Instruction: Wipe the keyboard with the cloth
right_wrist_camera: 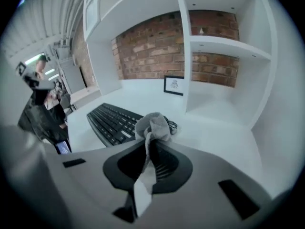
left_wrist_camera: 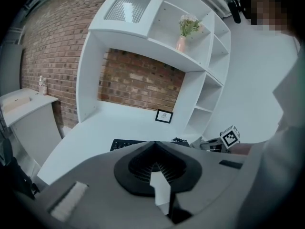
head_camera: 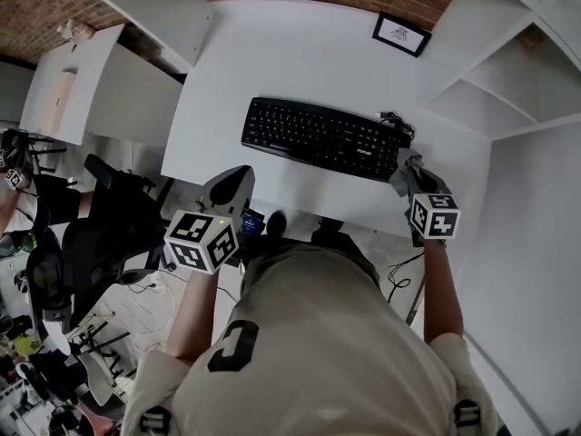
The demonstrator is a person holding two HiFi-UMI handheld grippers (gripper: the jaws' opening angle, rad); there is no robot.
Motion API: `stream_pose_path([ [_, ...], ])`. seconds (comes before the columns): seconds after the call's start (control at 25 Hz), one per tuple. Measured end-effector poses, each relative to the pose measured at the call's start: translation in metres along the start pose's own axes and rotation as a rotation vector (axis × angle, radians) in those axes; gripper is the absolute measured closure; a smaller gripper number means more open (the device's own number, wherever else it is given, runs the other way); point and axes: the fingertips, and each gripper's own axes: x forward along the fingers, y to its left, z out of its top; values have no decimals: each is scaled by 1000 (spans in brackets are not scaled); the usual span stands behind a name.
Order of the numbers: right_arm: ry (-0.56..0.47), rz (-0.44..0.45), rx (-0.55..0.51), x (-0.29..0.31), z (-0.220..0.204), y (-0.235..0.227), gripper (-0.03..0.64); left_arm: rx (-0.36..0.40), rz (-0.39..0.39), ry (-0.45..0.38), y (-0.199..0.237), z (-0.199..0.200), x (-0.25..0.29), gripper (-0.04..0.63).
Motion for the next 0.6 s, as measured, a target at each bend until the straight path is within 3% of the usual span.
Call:
stream_pose_path([
  [0.28, -192, 403, 408, -23, 78, 118, 603, -12, -51, -67, 27, 10, -23, 591],
  [0.6, -249, 560, 485, -35, 108, 246, 603, -31, -123, -75, 80, -11, -64, 591],
])
